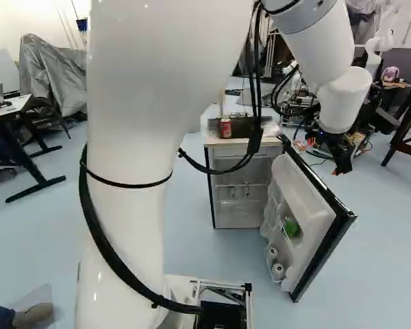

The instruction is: Grab a drink from the fridge

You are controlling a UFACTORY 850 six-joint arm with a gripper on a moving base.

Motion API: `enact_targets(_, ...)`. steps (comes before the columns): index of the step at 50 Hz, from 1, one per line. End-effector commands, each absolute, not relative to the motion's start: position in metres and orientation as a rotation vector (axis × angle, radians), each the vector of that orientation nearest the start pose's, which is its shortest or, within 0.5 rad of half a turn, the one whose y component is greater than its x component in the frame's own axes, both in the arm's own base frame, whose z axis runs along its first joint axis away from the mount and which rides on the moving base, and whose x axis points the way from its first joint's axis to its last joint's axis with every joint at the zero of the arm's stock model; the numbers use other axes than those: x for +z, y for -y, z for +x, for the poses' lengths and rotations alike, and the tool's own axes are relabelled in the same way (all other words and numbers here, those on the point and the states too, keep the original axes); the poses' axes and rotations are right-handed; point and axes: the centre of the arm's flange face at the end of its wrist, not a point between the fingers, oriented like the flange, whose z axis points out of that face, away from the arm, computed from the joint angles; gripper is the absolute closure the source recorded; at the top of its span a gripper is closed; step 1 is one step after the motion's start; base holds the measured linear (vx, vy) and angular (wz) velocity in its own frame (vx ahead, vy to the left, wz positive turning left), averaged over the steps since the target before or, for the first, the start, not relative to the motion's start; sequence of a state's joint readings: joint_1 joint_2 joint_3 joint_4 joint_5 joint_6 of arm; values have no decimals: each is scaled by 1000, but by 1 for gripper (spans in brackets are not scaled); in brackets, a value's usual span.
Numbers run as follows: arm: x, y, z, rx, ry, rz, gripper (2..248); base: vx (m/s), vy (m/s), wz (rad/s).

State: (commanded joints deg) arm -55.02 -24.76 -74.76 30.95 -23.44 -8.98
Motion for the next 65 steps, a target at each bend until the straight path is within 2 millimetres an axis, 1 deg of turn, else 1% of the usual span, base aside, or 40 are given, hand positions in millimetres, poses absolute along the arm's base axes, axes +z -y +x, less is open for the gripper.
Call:
enact_targets(16, 459, 537, 370, -796, -1793, -2393, 3, 0, 0, 0)
enact_targets(25, 446, 553, 361, -769, -1825, -2373, 3, 0, 0, 0)
enact_targets(31, 437, 561, 354, -747, -1844, -2360, 3, 0, 0, 0)
enact_targets(42, 432, 563, 343, -719, -1861, -2344, 3, 0, 0, 0)
enact_targets(65, 432, 556, 328, -685, -1875, -2327, 3, 0, 0, 0)
